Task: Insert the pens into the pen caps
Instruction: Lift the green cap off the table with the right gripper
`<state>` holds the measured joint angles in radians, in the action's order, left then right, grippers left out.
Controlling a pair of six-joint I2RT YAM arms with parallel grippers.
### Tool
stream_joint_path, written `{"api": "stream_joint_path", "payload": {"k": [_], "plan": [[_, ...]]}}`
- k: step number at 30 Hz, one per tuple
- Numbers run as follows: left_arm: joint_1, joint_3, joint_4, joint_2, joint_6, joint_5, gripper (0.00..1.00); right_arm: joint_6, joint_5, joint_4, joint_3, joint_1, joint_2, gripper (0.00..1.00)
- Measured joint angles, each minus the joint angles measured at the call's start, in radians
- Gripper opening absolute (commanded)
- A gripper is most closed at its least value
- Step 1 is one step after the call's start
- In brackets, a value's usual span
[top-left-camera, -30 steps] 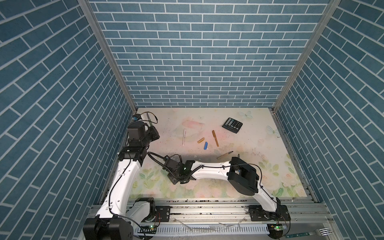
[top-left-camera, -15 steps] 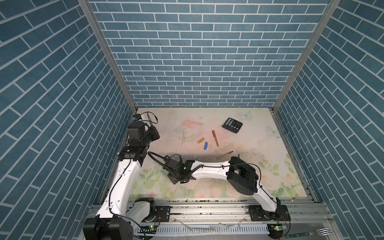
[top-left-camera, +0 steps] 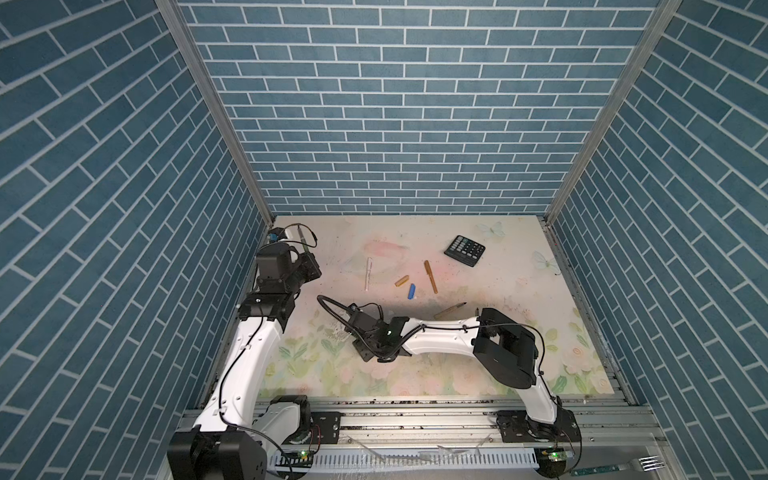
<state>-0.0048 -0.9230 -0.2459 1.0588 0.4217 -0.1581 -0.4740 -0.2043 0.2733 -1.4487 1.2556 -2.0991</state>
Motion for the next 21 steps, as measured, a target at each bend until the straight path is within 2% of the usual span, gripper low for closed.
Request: {"api": "stream_joint_path", "payload": {"k": [6, 13, 21], "plan": [[0.0, 0.003, 0.015, 0.01, 0.008, -0.028, 0.0, -0.019, -0.009, -0.043, 0.16, -0.057, 0.088, 0.22], [-0.026, 0.004, 0.029, 0.024, 0.016, -0.068, 0.0, -0.025, 0.044, -0.038, 0.295, -0.111, 0.197, 0.43], [-0.099, 0.005, 0.042, 0.029, 0.014, -0.095, 0.0, -0.015, 0.063, 0.02, 0.312, -0.12, 0.259, 0.45]]}}
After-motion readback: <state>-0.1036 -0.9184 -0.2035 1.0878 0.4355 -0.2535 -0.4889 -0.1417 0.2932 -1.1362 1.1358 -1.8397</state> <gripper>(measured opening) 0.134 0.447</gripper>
